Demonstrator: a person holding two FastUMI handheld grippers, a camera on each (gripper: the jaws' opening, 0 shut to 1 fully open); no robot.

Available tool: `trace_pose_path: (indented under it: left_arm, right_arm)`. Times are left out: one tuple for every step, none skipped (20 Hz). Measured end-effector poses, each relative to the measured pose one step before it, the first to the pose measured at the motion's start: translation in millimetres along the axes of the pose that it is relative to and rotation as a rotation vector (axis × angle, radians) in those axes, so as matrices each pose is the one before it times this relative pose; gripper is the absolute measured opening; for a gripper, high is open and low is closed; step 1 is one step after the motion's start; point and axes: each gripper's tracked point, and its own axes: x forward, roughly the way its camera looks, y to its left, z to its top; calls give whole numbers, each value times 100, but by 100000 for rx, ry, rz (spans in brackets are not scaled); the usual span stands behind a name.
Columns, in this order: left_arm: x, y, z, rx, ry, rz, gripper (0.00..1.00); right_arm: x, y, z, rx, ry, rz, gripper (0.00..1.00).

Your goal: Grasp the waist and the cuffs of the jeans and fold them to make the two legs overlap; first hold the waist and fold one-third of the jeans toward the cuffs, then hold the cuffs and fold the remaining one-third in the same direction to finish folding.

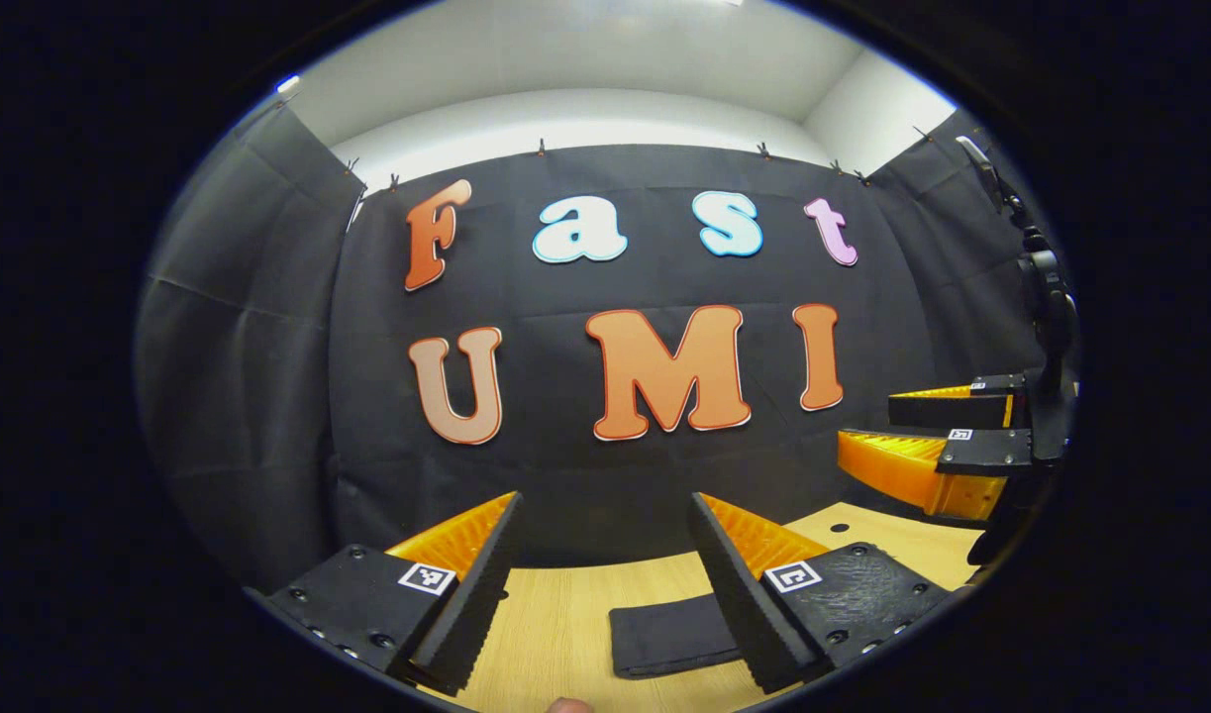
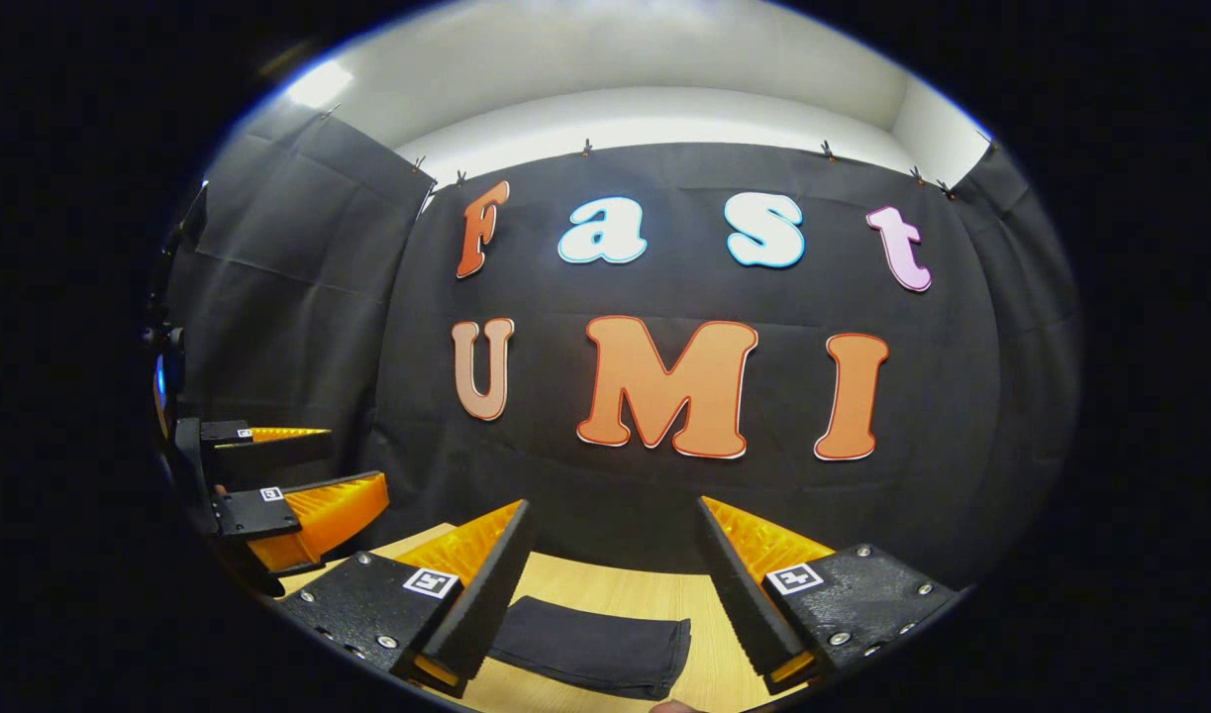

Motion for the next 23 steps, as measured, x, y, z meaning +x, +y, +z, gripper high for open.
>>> trace_pose_path:
  left_arm:
    - [161,-1,75,-268,157,566,100]
    - [-45,58,-54,89,271,418,100]
    - [10,-43,57,-129,148,637,100]
    - [-6,-70,21,-399,404,-33,97]
    - [21,-1,43,-466,203,450,100]
    - [69,236,-227,-232,-100,113,100]
    - [-47,170,3,81,-109,688,100]
    - [-212,45,-187,138,-93,285,97]
    - [-115,18,144,-31,-266,242,97]
    - [-134,43,107,-225,-387,-353,97]
    - [-10,-32,-105,-255,131,-659,97]
    - [-51,-37,17,-163,100,-230,97]
    - [-134,62,-51,-162,-42,-281,97]
    - [-39,3,119,69,-478,-184,97]
    - [-22,185,44,101,-598,242,100]
    - [87,-104,-2,157,-713,-717,97]
    - [102,53,49,1055,-1236,-884,97]
    - [263,374,93,2140,-466,131,97]
    - [-298,559,-25,1918,164,1282,97]
    - [-162,804,29,-646,171,1331,98]
    - [-272,1027,-310,-2207,542,1024,98]
    - [-20,894,-258,-2260,518,1393,98]
    - [-207,463,-17,-861,115,993,98]
  right_arm:
    - [-345,148,13,-66,-116,11,97]
    - [-132,84,61,177,-83,159,100]
    - [-219,122,-105,484,225,-111,97]
    - [-223,117,-273,752,383,-54,98]
    - [-162,-2,-61,725,125,-376,100]
    - [-77,222,18,817,-337,292,100]
    - [-188,138,222,1248,-1192,46,97]
    - [-303,-78,341,2126,-722,-458,93]
    - [-354,53,136,2413,-548,-288,97]
    - [-222,38,192,1064,-739,-544,97]
    - [-299,-205,101,-444,-610,-950,100]
    - [-318,-190,11,-958,2,-880,100]
    - [-303,31,-205,-606,541,-318,100]
    - [-348,9,-206,-145,790,-379,100]
    - [-317,-5,-313,120,847,-578,100]
    - [-262,-5,-388,88,829,-423,100]
    - [-188,110,-378,-498,1200,-42,100]
    - [-91,70,-551,-908,1817,-96,97]
    - [-169,50,-339,-972,1527,59,97]
    - [-214,58,58,-878,643,77,97]
    - [-227,77,466,-890,-351,-122,100]
    - [31,-23,429,-754,-1020,-315,100]
    - [7,-27,314,-340,-510,-143,100]
